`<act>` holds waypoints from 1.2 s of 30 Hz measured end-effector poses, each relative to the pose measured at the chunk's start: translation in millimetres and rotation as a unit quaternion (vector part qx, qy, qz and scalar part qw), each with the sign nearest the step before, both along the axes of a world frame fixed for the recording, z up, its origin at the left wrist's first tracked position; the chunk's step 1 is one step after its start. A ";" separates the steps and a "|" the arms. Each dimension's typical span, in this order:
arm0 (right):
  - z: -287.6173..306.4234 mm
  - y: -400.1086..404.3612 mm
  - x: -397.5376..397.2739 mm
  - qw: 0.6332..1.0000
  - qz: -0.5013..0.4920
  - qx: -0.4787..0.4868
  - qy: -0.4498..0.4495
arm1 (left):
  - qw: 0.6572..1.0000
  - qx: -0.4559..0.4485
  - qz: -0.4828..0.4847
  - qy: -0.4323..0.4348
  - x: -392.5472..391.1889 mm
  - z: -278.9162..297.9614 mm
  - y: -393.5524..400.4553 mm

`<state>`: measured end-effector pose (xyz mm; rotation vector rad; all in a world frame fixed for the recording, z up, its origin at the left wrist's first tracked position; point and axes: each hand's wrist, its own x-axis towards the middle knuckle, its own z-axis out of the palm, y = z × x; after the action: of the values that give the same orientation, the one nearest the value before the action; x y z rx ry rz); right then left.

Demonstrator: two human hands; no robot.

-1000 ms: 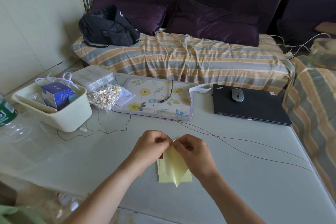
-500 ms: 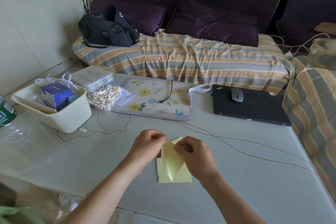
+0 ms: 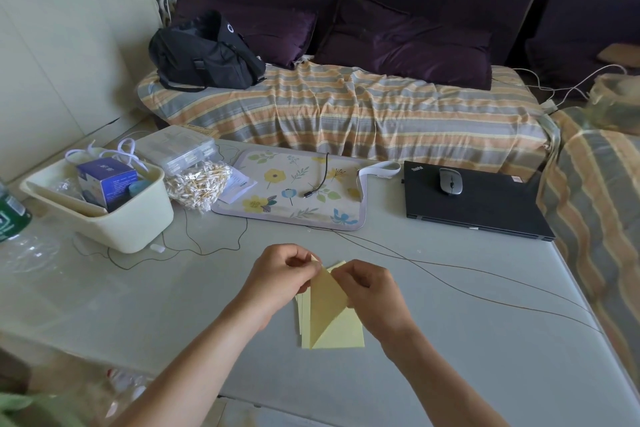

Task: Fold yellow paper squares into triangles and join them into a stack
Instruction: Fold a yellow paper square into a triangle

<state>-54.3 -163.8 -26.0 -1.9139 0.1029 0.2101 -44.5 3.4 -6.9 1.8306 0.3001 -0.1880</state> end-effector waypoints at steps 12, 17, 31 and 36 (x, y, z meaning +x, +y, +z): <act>2.6 3.0 -2.5 1.000 0.031 0.000 0.001 | 0.996 -0.030 0.080 -0.021 5.7 -1.6 4.3; 1.0 3.1 -3.6 1.000 0.026 -0.011 -0.013 | 0.999 -0.028 0.009 0.014 1.5 -2.7 3.0; 6.4 3.9 -3.4 0.996 0.057 0.055 0.047 | 0.994 -0.068 0.090 0.001 3.3 -3.2 1.5; 5.9 1.9 -5.1 0.993 0.065 0.065 0.073 | 0.992 -0.079 0.094 0.005 2.1 -3.0 -0.4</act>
<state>-59.4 -161.9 -20.1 -1.7751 0.0619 0.4353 -42.4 3.0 -9.9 1.6342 0.4506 -0.0879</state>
